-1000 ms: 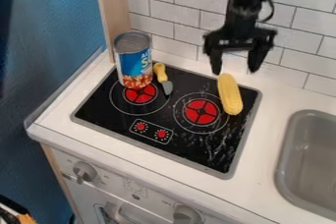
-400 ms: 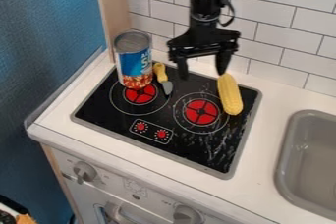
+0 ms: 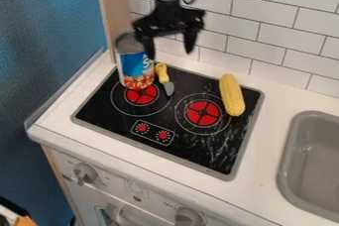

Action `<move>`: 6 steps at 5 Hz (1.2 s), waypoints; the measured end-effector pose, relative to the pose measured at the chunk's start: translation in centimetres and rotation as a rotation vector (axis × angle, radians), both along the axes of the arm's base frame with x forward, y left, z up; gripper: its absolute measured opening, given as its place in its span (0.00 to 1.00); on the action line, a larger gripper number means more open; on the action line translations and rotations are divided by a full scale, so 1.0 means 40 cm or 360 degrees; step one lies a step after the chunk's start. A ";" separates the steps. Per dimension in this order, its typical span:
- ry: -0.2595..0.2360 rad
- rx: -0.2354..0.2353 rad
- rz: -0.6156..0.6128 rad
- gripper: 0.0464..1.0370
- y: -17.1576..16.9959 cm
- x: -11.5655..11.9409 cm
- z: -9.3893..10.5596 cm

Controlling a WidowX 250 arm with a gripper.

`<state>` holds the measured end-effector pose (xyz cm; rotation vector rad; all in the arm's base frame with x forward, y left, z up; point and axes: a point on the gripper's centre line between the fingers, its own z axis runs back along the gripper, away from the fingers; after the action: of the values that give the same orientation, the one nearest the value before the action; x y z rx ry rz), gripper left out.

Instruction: Move the metal can to the right of the stove

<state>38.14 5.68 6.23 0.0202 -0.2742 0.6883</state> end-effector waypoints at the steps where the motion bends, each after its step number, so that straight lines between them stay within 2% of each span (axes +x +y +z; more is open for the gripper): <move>1: -0.0041 0.0007 0.0069 0.96 0.071 0.025 0.048; 2: -0.0056 0.0007 0.0201 0.96 0.176 0.028 0.065; 4: -0.0034 0.0027 0.0299 0.96 0.291 0.043 0.048; 5: -0.0026 0.0025 0.0255 0.96 0.292 0.053 0.013; 6: -0.0078 0.0041 0.0239 0.96 0.282 0.067 0.006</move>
<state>40.83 16.95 6.48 0.0485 -0.3312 0.8350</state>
